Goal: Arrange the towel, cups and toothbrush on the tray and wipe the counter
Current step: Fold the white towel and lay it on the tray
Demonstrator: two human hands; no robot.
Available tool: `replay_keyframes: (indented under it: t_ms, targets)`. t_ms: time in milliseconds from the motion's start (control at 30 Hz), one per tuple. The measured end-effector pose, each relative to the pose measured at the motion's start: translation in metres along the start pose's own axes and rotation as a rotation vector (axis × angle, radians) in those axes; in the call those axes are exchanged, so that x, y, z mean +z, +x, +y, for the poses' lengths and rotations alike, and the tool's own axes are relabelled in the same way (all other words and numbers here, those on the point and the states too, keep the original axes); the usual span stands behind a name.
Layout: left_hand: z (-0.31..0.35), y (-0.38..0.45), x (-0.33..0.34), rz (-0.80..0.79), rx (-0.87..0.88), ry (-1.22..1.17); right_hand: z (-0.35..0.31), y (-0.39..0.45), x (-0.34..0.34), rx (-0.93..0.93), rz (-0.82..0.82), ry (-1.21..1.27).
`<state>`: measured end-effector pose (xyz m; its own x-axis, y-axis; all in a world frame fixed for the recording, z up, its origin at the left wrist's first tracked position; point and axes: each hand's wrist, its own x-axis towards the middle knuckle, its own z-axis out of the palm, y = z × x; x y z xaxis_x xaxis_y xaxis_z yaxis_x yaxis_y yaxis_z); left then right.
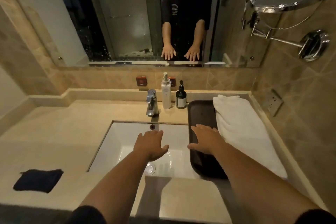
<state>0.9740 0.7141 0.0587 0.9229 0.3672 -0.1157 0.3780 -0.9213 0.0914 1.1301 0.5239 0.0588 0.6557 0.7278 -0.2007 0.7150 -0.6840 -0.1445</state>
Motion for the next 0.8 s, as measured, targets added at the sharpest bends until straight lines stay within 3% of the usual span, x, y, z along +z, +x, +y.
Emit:
replay_keyframes:
  t_ms: [133, 367, 633, 800]
  targets:
    - [-0.042, -0.033, 0.002, 0.001, 0.117, 0.136, -0.052, -0.026, 0.019, 0.075, -0.024, 0.01]
    - [-0.085, -0.079, 0.0, -0.004, 0.22, 0.108, -0.122, -0.082, 0.034, 0.173, -0.036, 0.064]
    - [-0.034, -0.13, 0.01, -0.046, 0.375, 0.0, -0.129, -0.181, 0.045, 0.341, 0.017, 0.056]
    - [0.037, -0.17, 0.025, -0.165, 0.594, 0.051, -0.11, -0.303, 0.058, 0.509, 0.008, 0.112]
